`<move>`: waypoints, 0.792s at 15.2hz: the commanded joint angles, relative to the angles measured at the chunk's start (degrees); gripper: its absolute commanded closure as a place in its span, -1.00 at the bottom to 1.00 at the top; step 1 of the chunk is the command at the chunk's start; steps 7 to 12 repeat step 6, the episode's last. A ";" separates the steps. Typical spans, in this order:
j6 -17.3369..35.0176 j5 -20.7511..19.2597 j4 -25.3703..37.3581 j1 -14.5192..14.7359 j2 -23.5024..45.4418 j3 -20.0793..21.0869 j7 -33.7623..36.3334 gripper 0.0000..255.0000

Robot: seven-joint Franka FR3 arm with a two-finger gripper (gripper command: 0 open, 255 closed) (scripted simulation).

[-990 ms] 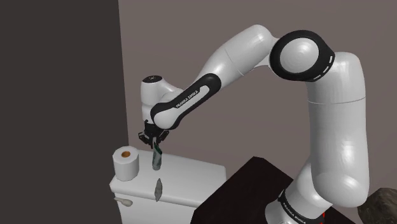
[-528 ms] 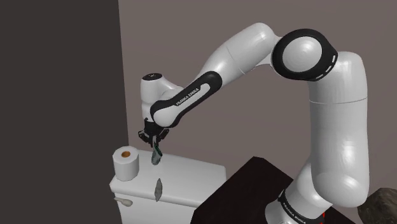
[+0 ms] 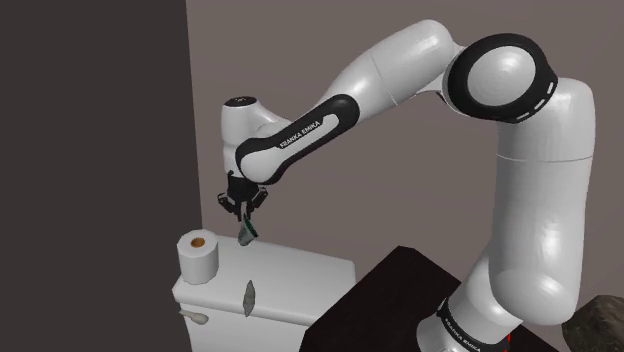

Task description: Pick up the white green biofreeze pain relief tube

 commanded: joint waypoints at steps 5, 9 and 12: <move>-3.11 1.36 0.82 -0.42 -2.45 0.72 -1.01 1.00; -3.11 1.36 0.82 -0.41 -2.44 0.72 -1.00 1.00; -3.11 1.36 0.82 -0.41 -2.44 0.72 -1.00 1.00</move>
